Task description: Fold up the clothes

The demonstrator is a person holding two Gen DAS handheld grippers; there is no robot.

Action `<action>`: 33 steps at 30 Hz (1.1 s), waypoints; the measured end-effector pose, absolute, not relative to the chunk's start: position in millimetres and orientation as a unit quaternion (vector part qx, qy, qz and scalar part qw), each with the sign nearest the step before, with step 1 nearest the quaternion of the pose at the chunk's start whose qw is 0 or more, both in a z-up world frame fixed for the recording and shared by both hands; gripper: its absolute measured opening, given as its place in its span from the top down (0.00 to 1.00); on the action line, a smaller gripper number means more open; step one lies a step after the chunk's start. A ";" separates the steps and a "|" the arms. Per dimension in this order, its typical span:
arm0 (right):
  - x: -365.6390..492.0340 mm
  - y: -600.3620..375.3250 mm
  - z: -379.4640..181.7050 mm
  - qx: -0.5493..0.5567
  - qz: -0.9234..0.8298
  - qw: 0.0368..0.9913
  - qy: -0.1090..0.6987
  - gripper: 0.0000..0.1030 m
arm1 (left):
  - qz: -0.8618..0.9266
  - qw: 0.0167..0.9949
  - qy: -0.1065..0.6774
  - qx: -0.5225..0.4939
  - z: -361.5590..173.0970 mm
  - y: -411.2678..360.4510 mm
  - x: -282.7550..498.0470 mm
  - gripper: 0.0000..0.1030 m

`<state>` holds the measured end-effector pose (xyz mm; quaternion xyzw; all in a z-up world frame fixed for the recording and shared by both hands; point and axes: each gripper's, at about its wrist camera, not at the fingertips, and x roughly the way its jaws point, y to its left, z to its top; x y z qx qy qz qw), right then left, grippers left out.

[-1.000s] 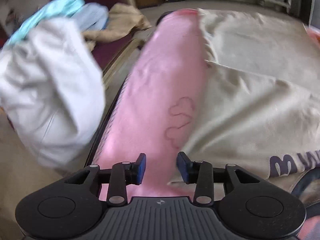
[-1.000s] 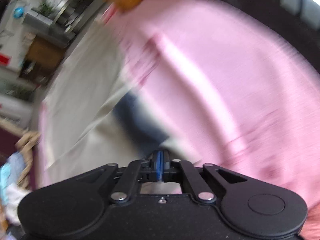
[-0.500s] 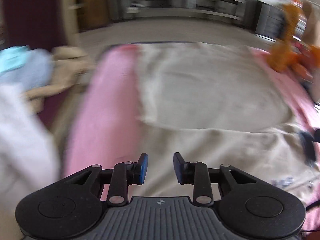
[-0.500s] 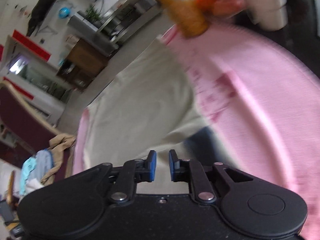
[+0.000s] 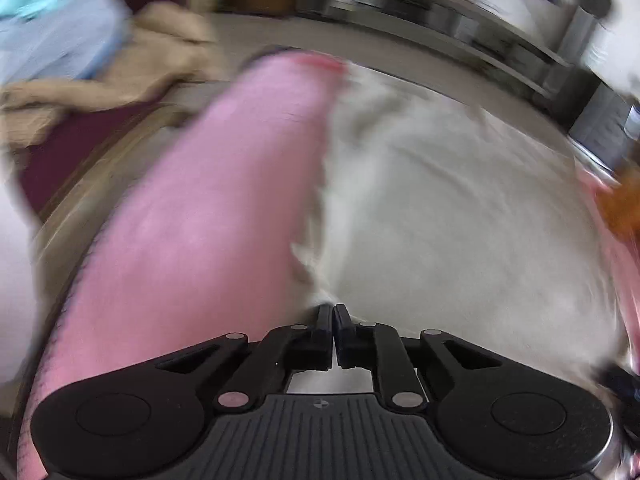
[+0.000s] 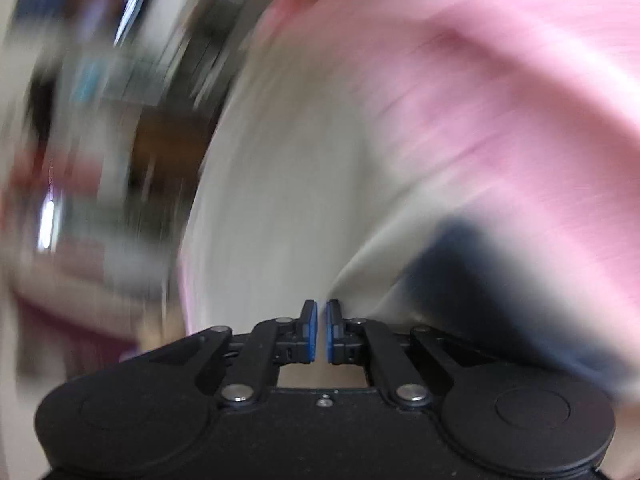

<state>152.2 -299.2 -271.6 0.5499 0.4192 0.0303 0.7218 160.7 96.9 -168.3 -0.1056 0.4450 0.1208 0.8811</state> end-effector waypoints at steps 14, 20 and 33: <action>61.9 -355.7 -181.5 0.521 -0.009 0.759 0.390 0.74 | 0.140 0.875 0.460 -0.054 -108.6 135.5 64.8 0.68; 65.1 -350.9 -185.8 0.442 0.002 0.779 0.444 0.73 | 0.080 0.862 0.499 -0.031 -131.9 115.2 62.9 0.77; 71.3 -317.7 -196.2 0.235 -0.004 0.789 0.568 0.92 | 0.136 0.818 0.553 0.087 -166.4 107.9 41.5 0.62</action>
